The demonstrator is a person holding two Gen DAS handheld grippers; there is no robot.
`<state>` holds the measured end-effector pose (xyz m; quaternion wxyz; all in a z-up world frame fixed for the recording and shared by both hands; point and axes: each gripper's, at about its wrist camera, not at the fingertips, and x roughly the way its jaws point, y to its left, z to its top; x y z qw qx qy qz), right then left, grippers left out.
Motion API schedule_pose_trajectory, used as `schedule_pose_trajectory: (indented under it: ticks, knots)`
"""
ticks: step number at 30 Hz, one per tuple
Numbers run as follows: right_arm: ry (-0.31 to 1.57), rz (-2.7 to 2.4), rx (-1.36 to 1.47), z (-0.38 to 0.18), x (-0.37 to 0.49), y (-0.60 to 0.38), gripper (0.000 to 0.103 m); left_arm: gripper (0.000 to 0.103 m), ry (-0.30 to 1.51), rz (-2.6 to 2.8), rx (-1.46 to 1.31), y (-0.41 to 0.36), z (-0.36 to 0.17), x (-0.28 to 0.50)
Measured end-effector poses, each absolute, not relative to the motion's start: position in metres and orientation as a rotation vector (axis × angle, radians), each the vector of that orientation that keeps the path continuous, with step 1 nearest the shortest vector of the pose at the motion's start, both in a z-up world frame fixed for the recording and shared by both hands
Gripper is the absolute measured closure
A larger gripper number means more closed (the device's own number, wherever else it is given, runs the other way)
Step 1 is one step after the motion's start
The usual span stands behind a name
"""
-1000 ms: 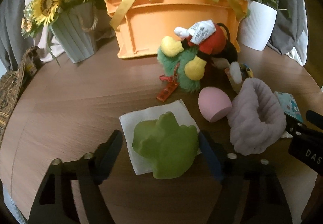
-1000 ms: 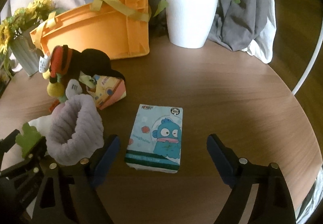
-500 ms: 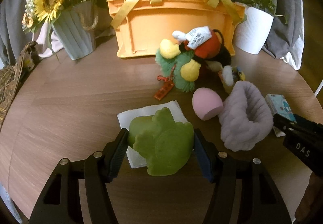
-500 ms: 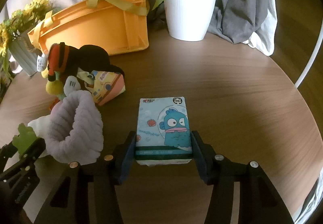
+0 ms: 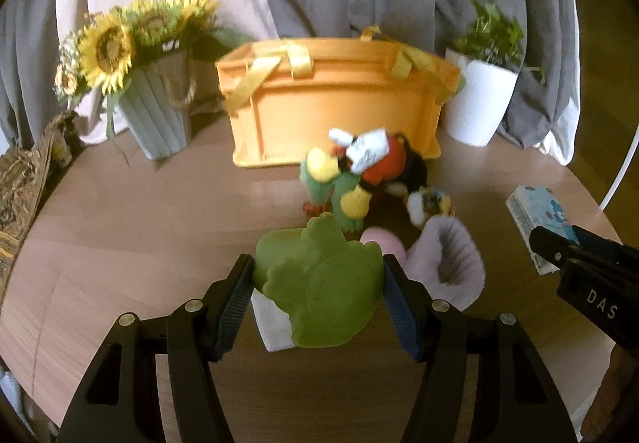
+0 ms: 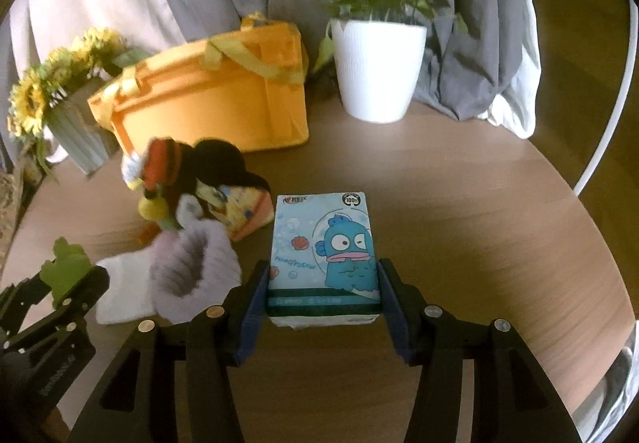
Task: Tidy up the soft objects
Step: 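Lift the frog sponge and tissue pack with both grippers over the orange crate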
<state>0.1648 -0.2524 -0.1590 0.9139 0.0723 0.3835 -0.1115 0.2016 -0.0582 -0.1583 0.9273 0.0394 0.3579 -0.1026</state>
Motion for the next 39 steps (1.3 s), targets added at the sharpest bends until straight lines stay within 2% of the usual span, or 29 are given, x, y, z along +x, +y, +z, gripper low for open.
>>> schedule_pose_trajectory:
  ticks: [20,39]
  knots:
    - [0.585,-0.143,0.162,-0.079,0.169,-0.219,0.049,0.04,0.55,-0.197,0.07,-0.029,-0.072,0.211]
    - [0.444,-0.123,0.165,-0.03,0.2,-0.202,0.049,0.041,0.443,-0.238,0.052,-0.016,-0.024,0.251]
